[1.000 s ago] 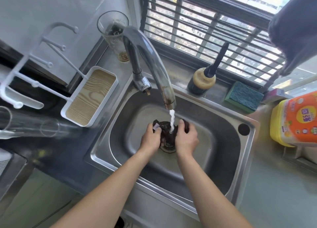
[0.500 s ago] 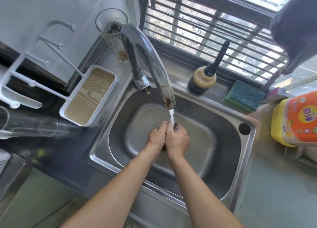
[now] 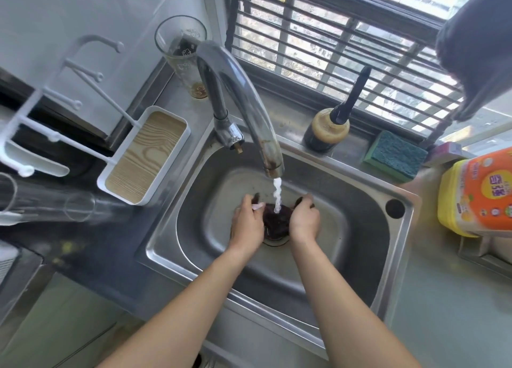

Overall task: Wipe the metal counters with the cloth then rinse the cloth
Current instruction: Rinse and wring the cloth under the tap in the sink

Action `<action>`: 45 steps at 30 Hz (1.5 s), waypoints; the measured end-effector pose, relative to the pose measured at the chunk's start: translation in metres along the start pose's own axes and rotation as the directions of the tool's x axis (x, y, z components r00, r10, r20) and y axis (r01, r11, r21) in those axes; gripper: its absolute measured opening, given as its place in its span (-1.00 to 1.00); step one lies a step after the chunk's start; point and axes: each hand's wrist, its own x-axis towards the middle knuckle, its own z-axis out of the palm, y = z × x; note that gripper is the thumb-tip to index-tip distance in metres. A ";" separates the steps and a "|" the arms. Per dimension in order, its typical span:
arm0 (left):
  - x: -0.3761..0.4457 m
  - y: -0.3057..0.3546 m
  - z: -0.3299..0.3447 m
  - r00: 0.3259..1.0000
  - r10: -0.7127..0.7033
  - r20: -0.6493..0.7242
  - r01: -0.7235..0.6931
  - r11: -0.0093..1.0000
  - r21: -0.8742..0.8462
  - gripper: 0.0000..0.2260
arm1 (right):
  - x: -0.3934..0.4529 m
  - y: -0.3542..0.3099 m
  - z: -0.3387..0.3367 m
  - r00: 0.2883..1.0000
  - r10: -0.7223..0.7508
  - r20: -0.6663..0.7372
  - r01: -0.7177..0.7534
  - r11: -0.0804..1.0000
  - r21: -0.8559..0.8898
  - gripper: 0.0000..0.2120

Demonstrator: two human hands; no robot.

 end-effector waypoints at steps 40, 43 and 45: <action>-0.001 0.014 0.009 0.965 -0.255 0.060 0.258 0.965 -0.047 -0.69 | -0.013 0.025 0.010 0.962 -0.171 0.212 0.120 0.965 0.234 -0.73; 0.000 0.022 0.012 0.959 -0.274 0.066 0.276 0.961 -0.028 -0.69 | -0.022 0.036 0.016 0.928 -0.309 0.209 0.275 0.945 0.178 -0.76; 0.003 0.024 0.014 0.957 -0.281 0.069 0.282 0.959 -0.003 -0.69 | -0.024 0.039 0.013 0.919 -0.346 0.191 0.321 0.935 0.152 -0.59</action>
